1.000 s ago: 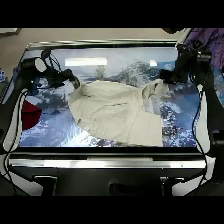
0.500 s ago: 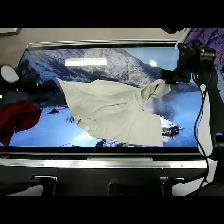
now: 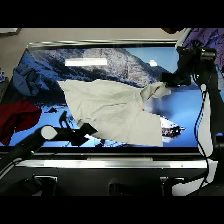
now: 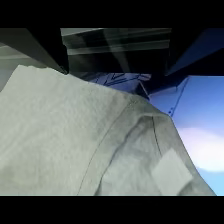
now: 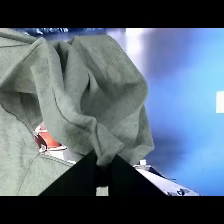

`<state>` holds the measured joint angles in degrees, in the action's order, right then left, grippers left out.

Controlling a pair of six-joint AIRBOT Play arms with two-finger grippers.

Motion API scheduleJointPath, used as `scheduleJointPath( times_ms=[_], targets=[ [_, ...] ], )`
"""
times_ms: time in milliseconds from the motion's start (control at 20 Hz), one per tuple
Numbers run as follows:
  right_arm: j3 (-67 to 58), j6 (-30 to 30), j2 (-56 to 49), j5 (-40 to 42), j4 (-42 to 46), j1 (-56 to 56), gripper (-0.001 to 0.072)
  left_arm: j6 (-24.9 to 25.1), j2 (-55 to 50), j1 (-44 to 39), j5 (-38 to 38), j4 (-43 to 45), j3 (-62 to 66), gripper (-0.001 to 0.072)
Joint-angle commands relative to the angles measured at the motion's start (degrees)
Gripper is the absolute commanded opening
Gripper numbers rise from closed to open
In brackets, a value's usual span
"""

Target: Fold the clothes and pants, and hang the long-sleeved shirts on hangers.

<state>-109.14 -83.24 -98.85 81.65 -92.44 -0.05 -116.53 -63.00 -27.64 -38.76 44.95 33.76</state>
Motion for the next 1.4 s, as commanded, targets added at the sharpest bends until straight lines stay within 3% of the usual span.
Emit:
scheduleJointPath(
  times_ms=[0,450,500,550,600,650,850,1100,1350],
  targets=[
    [0.0,0.1,0.0,2.2,-0.1,0.0,0.0038,-0.6,-4.7,-9.9,12.0,-8.8,-3.0,0.0677],
    [0.0,0.0,0.0,4.0,0.2,0.0,0.0038,2.6,-16.7,-11.4,14.8,-9.6,6.1,0.0657],
    [0.0,0.1,0.0,4.0,0.2,0.0,0.0038,2.6,-17.9,-11.3,14.9,-9.6,6.9,0.059],
    [0.0,0.1,0.0,4.0,0.2,0.0,0.0038,2.7,-19.0,-11.3,14.8,-9.6,7.6,0.0389],
    [0.0,0.1,0.0,4.0,0.2,0.0,0.0038,3.1,-19.6,-11.3,14.6,-9.6,8.3,0.0139],
    [0.0,0.1,0.0,4.1,0.2,0.0,0.0038,4.5,-19.5,-11.1,14.6,-9.6,9.0,0.0021],
    [-0.1,4.3,1.9,-1.0,-0.3,0.0,0.0038,15.7,-14.4,-3.9,10.3,-6.9,15.1,0.0019],
    [-0.3,8.4,13.0,-14.0,2.7,0.0,0.0037,16.1,-4.1,15.0,-6.9,14.3,41.7,0.0019],
    [-0.3,10.0,31.0,-16.6,9.1,0.0,0.0038,16.0,2.3,25.8,-21.4,27.7,72.8,0.0019]
  ],
)
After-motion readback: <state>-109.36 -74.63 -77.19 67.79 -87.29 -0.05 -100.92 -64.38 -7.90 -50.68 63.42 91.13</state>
